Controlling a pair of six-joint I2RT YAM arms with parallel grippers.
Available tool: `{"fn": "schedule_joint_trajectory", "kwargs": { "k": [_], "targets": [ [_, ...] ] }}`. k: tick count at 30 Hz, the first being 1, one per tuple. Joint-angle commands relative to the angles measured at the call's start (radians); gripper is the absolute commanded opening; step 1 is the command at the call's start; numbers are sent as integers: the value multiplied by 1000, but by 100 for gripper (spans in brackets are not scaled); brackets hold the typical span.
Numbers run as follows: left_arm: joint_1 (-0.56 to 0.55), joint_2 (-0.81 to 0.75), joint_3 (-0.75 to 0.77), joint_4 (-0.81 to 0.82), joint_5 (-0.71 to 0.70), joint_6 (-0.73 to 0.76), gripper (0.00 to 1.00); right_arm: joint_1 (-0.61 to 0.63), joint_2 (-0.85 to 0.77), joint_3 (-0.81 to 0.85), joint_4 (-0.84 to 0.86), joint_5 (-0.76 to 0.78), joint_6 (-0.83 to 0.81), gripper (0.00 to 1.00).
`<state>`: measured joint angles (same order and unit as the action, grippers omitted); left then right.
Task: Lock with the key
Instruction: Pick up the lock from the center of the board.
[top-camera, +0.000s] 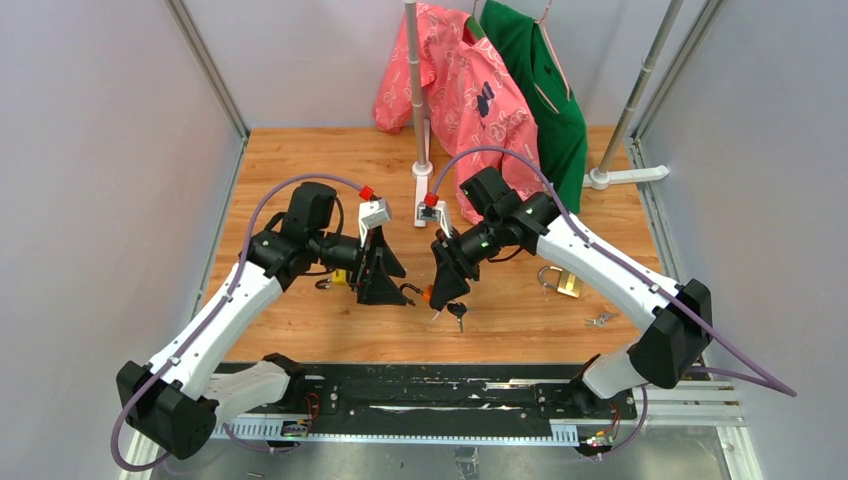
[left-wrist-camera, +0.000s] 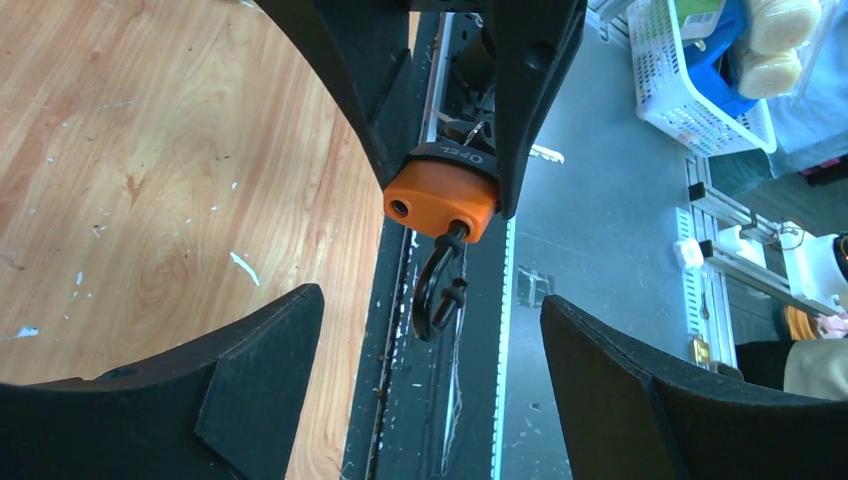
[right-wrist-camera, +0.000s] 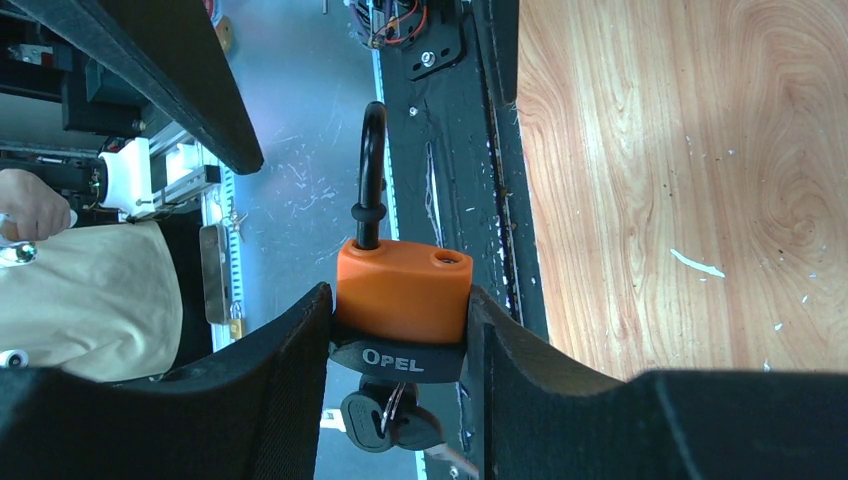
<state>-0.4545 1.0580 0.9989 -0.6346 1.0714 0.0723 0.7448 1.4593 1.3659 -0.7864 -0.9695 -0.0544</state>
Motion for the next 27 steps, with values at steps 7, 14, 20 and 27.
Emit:
{"fn": "schedule_joint_trajectory", "kwargs": {
  "k": [7, 14, 20, 27],
  "targets": [
    [2, 51, 34, -7, 22, -2, 79, -12, 1, 45, -11, -74, -7, 12],
    [0, 47, 36, -8, 29, 4, 75, -12, -8, 39, -2, -97, 2, 12],
    [-12, 62, 40, -7, 40, 2, 65, -13, -12, 33, 6, -109, 10, 12],
    [-31, 79, 50, -7, 57, -6, 53, -12, -25, 23, 21, -118, 23, 12]
  ]
}}
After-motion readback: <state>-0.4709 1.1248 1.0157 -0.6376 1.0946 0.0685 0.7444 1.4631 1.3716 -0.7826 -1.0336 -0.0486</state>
